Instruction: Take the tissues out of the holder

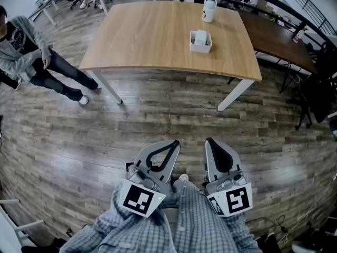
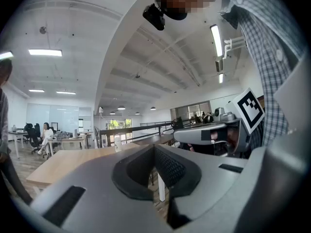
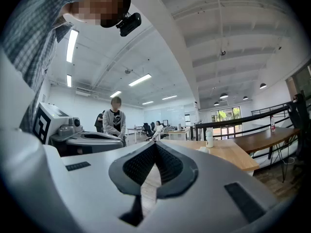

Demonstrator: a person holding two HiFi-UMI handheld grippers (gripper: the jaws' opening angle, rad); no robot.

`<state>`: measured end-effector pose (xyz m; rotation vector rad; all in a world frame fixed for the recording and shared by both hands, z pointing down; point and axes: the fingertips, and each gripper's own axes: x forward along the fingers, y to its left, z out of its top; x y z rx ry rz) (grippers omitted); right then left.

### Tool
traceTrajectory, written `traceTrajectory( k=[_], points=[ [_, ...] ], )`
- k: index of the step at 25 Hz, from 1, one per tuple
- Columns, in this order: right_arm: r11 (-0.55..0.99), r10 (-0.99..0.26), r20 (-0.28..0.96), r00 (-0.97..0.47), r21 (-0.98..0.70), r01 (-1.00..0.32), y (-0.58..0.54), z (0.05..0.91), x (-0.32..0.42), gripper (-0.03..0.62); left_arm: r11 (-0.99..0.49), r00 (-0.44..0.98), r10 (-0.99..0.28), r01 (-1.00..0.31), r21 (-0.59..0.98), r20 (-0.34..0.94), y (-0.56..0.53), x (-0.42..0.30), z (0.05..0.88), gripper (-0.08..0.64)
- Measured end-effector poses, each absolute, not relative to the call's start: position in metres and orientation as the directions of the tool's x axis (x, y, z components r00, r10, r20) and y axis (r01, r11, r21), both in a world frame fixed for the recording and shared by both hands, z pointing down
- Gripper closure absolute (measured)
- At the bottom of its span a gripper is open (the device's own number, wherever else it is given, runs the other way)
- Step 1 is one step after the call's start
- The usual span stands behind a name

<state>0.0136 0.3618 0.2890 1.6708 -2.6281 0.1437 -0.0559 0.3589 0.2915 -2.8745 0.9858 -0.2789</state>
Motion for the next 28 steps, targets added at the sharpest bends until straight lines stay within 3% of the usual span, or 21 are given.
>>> traceTrajectory(
  k=[28],
  points=[
    [0.374,-0.924,0.057,-0.379,-0.079,-0.924,0.376,0.283,0.001,0.584,-0.788,0.774,-0.614,-0.593,-0.162,0.154,0.38,-0.085,0.288,0.56]
  ],
)
